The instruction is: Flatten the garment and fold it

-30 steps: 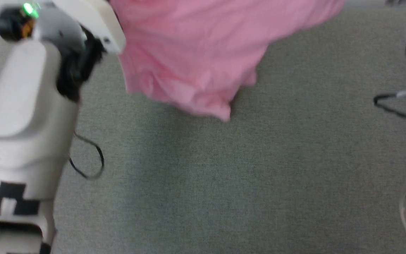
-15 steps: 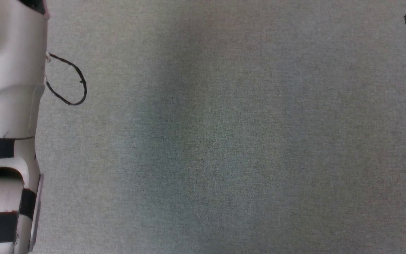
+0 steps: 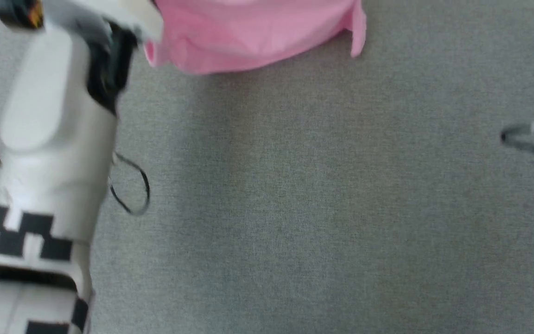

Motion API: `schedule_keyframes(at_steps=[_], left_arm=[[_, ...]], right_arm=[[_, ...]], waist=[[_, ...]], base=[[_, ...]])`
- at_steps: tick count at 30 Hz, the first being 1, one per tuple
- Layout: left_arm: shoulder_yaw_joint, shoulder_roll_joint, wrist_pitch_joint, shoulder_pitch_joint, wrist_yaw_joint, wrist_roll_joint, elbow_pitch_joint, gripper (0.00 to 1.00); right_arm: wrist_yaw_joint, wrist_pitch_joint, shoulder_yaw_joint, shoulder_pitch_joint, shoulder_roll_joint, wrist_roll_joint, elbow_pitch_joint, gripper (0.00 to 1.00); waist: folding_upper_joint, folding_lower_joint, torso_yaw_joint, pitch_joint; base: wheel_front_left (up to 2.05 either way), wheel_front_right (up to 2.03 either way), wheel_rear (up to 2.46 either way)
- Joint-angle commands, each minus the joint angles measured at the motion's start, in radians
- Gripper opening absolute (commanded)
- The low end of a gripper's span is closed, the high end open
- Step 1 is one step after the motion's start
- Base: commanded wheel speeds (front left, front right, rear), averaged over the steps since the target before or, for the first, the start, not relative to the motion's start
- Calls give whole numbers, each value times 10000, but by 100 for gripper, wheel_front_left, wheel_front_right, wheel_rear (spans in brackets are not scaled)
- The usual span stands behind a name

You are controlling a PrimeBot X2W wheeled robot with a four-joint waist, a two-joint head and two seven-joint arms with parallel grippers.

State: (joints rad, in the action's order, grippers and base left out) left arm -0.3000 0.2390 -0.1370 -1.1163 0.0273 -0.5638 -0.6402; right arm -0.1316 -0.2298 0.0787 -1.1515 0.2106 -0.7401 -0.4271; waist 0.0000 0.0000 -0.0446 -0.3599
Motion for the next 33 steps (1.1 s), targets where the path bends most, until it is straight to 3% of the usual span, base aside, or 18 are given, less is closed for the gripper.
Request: schedule_keyframes(at_steps=[1, 9, 15, 16, 25, 30, 33], left_arm=[[8, -82, -299, 643, 158, -166, 150, 0], [-513, -196, -812, 4419, 285, -286, 1742, 0], [-981, -185, -395, 7584, -76, -592, 2867, 0], [-981, -185, -395, 7584, -76, -592, 2867, 0], [-653, 445, 522, 11127, -1151, -1405, 3853, 0], [-251, 852, 1149, 12460, -1813, -1872, 4740, 0], [-58, 975, 1462, 12923, -2043, -2164, 5302, 0]], right_arm=[[9, 25, 53, 838, 238, -338, 497, 0], [9, -782, -233, 5881, 1088, -1483, 2603, 0], [9, -1793, -1055, 9507, 744, -2089, 3425, 0], [9, -1793, -1055, 9507, 744, -2089, 3425, 0], [9, -3769, -1048, 13033, 531, -2049, 4661, 0], [9, -5640, -1398, 14474, 723, -1781, 5180, 0], [9, -6796, -1797, 14961, 511, -1779, 5687, 0]], waist=[[0, 0, 22, 453], [0, 0, -56, 1866], [0, 0, -162, 2711], [0, 0, -162, 2711], [0, 0, 47, 3223], [0, 0, 26, 3273], [0, 0, -23, 3255]], base=[[0, 0, 0], [0, 0, 0], [0, 0, 0], [0, 0, 0], [0, 0, 0], [0, 0, 0], [0, 0, 0]])
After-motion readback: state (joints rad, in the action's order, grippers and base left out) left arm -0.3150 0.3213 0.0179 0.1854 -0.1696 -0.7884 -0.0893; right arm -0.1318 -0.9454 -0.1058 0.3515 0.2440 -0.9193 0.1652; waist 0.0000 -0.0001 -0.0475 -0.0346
